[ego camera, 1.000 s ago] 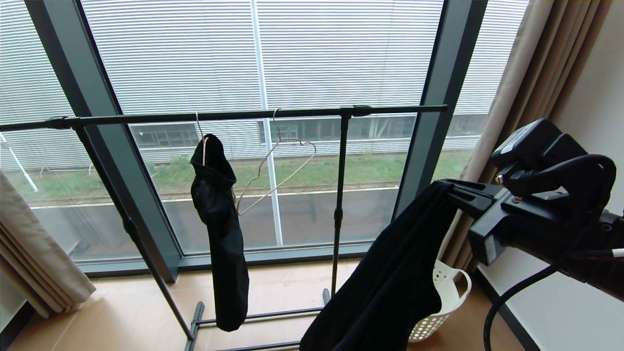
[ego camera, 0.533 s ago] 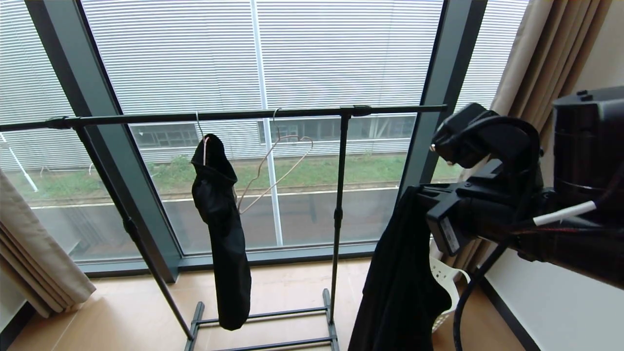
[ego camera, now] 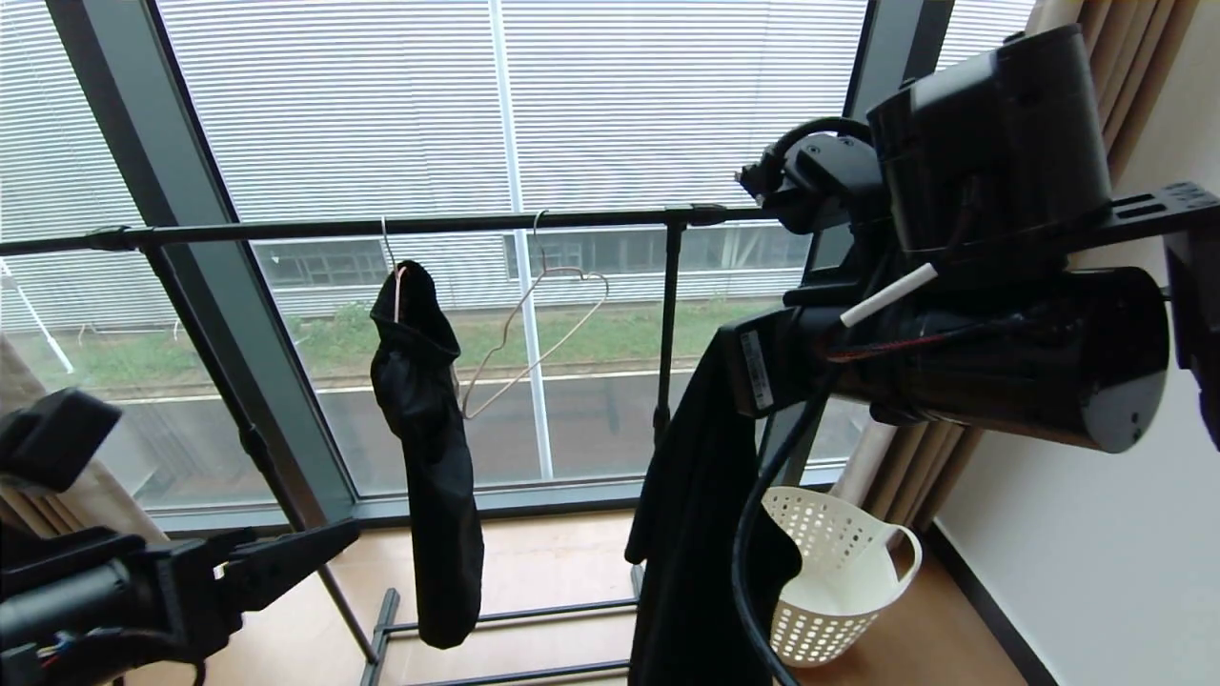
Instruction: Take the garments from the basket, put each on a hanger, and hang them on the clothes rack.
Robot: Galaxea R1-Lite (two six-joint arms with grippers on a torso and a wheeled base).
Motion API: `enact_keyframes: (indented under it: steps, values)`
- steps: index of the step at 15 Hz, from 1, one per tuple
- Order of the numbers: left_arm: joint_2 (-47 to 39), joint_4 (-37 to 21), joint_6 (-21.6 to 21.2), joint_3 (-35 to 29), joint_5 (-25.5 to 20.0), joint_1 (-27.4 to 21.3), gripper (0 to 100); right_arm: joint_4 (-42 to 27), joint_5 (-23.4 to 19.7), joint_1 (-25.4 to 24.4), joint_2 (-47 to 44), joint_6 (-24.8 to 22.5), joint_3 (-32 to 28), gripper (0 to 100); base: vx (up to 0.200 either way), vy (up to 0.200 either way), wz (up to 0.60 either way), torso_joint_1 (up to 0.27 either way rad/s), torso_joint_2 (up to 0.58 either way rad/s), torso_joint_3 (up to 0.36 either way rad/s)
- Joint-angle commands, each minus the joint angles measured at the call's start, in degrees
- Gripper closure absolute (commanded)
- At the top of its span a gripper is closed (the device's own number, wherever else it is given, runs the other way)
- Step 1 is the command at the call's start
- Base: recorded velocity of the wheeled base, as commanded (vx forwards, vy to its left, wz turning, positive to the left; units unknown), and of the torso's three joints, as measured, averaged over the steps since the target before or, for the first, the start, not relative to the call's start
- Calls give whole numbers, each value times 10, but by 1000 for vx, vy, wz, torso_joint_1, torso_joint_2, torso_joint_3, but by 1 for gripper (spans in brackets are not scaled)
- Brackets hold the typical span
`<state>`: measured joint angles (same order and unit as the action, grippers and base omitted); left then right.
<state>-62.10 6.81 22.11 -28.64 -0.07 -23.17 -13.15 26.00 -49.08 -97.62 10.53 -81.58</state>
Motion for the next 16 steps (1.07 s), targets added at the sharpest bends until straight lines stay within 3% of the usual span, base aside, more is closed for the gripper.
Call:
enact_keyframes:
  steps: [1, 3, 6, 11, 16]
  values:
    - [-128, 40, 19, -39, 1, -62, 0, 1, 12, -2, -49, 31, -46, 100, 0, 0, 0, 0, 0, 0]
    - [-165, 72, 21, -45, 1, -80, 0, -5, 19, -3, -75, 72, -86, 100, 0, 0, 0, 0, 0, 0]
    - [-244, 156, 40, -64, 2, -114, 0, -36, 63, -20, -122, 140, -162, 100, 0, 0, 0, 0, 0, 0]
    - [-295, 181, 41, -114, 1, -193, 0, -45, 85, -48, -123, 150, -168, 100, 0, 0, 0, 0, 0, 0]
    - [-366, 181, 40, -164, 5, -212, 0, -46, 100, -56, -119, 150, -163, 100, 0, 0, 0, 0, 0, 0]
